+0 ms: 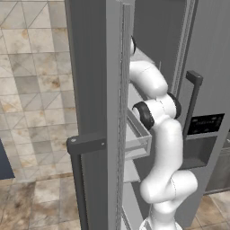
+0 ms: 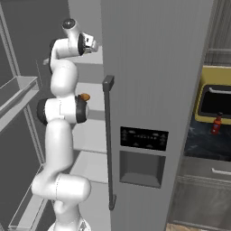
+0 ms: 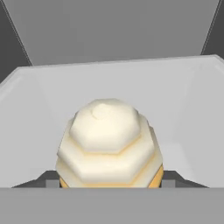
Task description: Place the mayonnaise and condiment bottle from the counter to the top shelf of the fridge. If the existing items in the fridge are on the top shelf, move them to other shelves.
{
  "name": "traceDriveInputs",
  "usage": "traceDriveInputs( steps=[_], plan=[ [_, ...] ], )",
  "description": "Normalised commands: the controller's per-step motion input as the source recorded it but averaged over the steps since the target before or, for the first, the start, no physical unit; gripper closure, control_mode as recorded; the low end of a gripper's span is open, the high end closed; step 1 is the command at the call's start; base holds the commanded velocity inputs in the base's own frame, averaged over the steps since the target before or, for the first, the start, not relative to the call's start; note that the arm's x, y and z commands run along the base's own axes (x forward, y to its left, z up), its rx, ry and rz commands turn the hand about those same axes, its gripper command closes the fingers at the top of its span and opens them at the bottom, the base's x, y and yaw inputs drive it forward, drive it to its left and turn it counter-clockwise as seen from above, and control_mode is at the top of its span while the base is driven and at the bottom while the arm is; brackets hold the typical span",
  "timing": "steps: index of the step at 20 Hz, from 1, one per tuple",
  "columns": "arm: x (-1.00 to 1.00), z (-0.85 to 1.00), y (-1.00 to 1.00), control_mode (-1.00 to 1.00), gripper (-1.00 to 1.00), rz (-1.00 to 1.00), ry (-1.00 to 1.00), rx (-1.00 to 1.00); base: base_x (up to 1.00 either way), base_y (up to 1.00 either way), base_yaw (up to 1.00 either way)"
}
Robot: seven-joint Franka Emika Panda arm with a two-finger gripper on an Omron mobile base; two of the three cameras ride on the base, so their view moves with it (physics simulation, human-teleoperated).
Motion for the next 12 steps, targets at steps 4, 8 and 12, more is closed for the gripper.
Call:
traceDriveInputs(
  steps=[4,8,12],
  plan=[
    [-0.73,0.0,0.0,-1.0,1.0,0.0,-0.18,0.0,0.0,0.0,0.0],
    [-1.0,0.03,0.0,-1.0,1.0,0.0,-0.33,0.0,0.0,0.0,0.0],
    [-1.0,0.12,0.0,-1.0,1.0,0.02,-0.42,0.0,0.0,0.0,0.0]
  ],
)
